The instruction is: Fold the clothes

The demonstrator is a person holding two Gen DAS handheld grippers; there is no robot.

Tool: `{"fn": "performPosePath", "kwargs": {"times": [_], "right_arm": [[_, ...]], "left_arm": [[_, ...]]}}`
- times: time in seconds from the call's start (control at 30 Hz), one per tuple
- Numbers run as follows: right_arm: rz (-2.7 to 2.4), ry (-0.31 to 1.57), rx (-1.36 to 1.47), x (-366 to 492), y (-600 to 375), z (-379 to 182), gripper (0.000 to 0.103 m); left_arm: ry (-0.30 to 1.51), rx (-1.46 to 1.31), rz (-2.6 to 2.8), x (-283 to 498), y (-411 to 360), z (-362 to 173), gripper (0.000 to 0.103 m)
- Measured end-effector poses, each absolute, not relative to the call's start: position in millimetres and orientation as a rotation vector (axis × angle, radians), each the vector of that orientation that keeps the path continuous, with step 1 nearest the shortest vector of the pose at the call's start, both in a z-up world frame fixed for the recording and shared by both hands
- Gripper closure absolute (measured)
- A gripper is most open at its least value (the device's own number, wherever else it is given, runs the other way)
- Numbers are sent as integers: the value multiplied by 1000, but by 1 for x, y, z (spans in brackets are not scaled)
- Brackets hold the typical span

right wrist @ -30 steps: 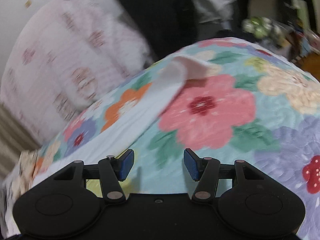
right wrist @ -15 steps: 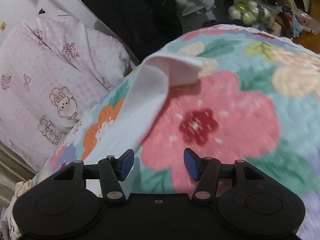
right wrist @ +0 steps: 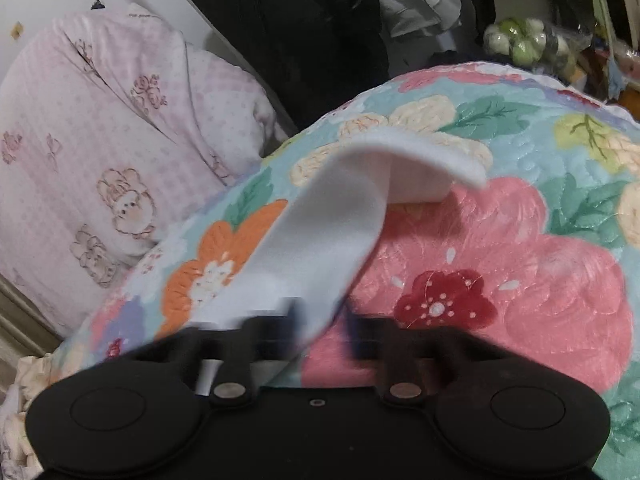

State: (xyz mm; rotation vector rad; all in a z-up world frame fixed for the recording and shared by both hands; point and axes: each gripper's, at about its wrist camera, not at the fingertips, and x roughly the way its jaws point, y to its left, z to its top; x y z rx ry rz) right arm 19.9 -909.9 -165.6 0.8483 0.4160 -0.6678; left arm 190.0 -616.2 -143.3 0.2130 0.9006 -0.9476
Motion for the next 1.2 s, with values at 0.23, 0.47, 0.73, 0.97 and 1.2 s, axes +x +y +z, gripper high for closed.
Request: {"fn": "performPosePath", "kwargs": {"times": [0.23, 0.47, 0.73, 0.97, 1.2], "right_arm": [[-516, 342, 709, 34, -863, -96, 96], [-230, 310, 618, 54, -745, -30, 96], [76, 497, 520, 106, -594, -54, 93], [162, 762, 266, 89, -539, -106, 91], [33, 668, 314, 38, -587, -82, 51]], "left_arm": [[814, 59, -934, 194, -558, -99, 93], [828, -219, -813, 204, -458, -90, 93], [834, -303, -630, 208, -332, -95, 93], [872, -382, -550, 202, -288, -118, 93], [977, -421, -691, 182, -333, -146, 75]]}}
